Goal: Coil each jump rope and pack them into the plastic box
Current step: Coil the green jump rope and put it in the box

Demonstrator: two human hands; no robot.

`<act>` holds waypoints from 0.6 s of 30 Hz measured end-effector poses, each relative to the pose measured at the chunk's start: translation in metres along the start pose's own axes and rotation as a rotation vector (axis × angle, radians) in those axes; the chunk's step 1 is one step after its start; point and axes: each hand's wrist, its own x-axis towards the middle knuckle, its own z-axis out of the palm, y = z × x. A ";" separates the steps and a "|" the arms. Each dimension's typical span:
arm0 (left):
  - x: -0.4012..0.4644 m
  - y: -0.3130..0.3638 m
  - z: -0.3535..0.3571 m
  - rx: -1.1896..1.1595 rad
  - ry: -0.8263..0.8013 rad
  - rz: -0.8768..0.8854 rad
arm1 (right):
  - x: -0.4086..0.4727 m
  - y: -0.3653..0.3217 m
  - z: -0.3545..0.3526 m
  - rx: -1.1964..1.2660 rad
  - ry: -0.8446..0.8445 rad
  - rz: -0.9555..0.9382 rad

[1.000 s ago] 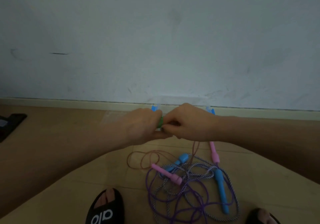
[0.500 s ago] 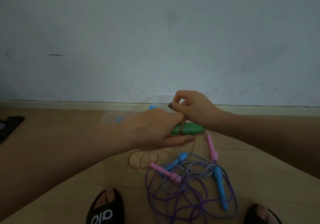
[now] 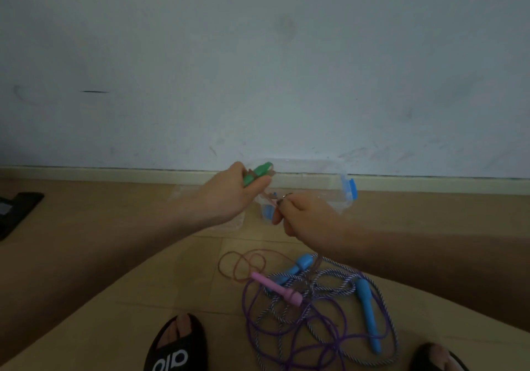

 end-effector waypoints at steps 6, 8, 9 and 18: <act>-0.017 -0.005 -0.004 0.338 -0.074 0.251 | 0.000 -0.010 -0.015 0.051 -0.079 0.027; -0.019 -0.007 -0.006 0.361 -0.119 0.292 | -0.001 -0.011 -0.016 0.029 -0.099 0.031; -0.020 -0.008 -0.008 0.353 -0.142 0.304 | 0.000 -0.012 -0.018 0.028 -0.093 0.036; -0.025 -0.010 -0.003 0.461 -0.171 0.497 | -0.010 -0.028 -0.031 -0.271 -0.168 -0.208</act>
